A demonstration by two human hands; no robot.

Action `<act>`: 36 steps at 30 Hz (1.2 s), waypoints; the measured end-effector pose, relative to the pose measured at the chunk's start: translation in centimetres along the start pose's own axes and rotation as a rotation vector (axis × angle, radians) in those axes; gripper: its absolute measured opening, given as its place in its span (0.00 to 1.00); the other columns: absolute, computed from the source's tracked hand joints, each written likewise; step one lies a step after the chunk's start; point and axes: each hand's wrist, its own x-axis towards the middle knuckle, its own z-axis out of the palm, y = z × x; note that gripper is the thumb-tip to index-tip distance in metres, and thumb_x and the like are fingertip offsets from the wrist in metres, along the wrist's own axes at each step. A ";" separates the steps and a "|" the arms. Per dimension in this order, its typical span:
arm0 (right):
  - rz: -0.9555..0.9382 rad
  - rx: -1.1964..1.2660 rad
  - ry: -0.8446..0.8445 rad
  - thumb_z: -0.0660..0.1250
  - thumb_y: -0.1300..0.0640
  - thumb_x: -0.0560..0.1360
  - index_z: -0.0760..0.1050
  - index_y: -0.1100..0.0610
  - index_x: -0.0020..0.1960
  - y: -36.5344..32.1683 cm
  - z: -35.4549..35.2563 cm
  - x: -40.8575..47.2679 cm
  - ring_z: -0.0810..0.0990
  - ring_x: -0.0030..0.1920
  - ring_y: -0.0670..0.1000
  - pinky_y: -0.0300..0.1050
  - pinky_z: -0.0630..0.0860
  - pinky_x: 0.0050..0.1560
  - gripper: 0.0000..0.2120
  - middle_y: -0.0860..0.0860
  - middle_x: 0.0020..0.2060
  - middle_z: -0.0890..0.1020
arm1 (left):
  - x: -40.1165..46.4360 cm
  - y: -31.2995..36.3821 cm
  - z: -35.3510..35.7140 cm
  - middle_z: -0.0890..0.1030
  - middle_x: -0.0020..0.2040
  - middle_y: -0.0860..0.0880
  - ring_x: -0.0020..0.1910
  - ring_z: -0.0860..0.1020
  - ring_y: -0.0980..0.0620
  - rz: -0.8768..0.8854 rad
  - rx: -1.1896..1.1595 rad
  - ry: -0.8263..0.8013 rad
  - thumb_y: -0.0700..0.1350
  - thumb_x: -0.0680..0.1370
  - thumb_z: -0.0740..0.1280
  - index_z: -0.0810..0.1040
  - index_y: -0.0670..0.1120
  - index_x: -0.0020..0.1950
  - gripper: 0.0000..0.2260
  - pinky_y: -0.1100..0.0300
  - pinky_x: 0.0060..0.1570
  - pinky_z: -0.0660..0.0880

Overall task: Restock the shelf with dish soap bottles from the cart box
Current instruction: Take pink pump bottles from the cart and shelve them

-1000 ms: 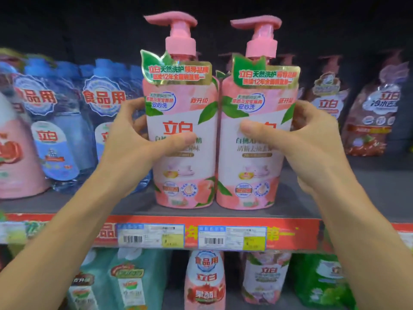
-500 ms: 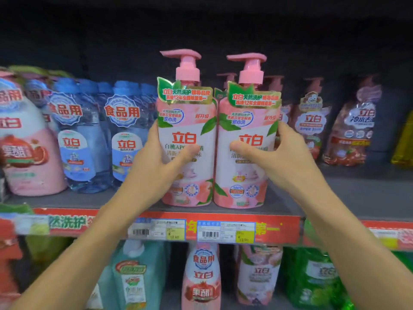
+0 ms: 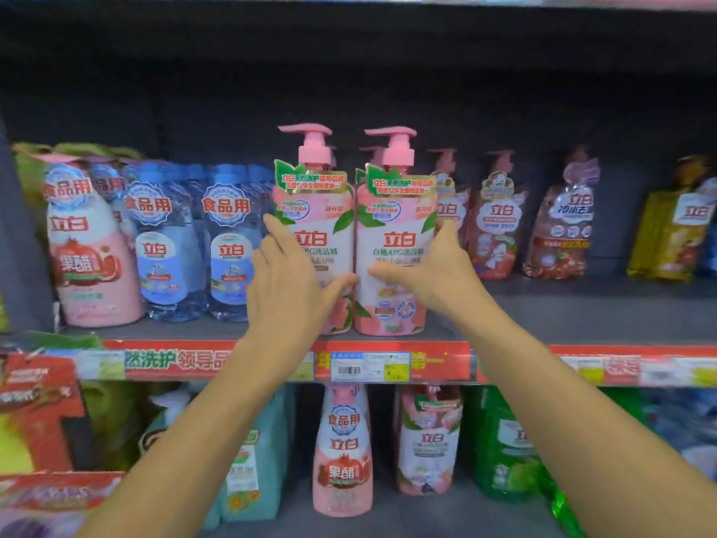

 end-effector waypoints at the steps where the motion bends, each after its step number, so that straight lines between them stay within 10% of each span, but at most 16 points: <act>1: 0.005 0.001 0.000 0.84 0.51 0.61 0.61 0.52 0.58 0.0 0.0 0.0 0.80 0.56 0.51 0.54 0.78 0.60 0.37 0.50 0.58 0.79 | -0.1 -0.1 -0.1 0.63 0.73 0.36 0.72 0.63 0.40 0.001 -0.002 -0.003 0.68 0.70 0.69 0.40 0.34 0.78 0.58 0.50 0.67 0.65; 36: 0.023 0.132 0.017 0.83 0.55 0.64 0.65 0.50 0.59 2.8 -0.5 1.7 0.83 0.52 0.47 0.52 0.81 0.55 0.33 0.44 0.51 0.82 | 8.2 0.2 7.3 0.65 0.69 0.35 0.68 0.67 0.37 -0.117 0.027 -0.075 0.58 0.70 0.75 0.50 0.31 0.76 0.51 0.46 0.60 0.72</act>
